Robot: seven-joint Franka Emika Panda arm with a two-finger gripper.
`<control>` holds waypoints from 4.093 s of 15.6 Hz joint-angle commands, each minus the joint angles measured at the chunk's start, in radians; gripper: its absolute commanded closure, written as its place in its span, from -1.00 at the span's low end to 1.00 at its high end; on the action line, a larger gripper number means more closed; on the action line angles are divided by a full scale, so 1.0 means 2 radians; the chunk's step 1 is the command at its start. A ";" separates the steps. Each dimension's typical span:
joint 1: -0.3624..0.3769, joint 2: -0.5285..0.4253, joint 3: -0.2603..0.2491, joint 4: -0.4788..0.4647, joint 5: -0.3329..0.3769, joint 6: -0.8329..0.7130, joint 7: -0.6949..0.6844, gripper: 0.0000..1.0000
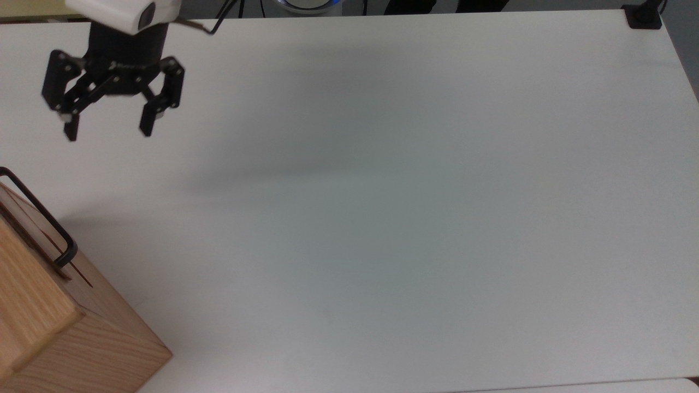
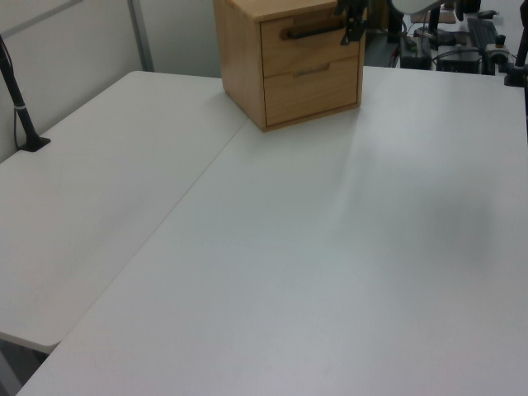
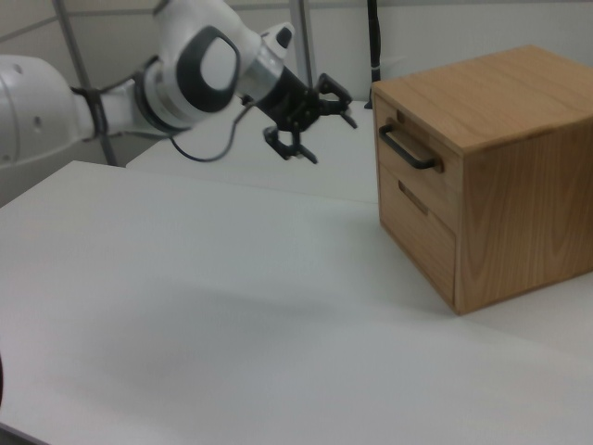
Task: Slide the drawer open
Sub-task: 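Lower the gripper onto the black bar handle and close on it, then pull the handle outward, sliding the upper drawer out of the cabinet, then open the gripper and release the drawer handle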
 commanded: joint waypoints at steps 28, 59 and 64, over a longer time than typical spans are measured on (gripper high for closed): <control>-0.058 0.100 -0.001 0.037 -0.212 0.217 -0.010 0.69; 0.008 -0.098 -0.001 -0.209 -0.223 0.145 0.105 0.21; 0.020 -0.104 -0.001 -0.204 -0.196 0.131 0.122 -0.58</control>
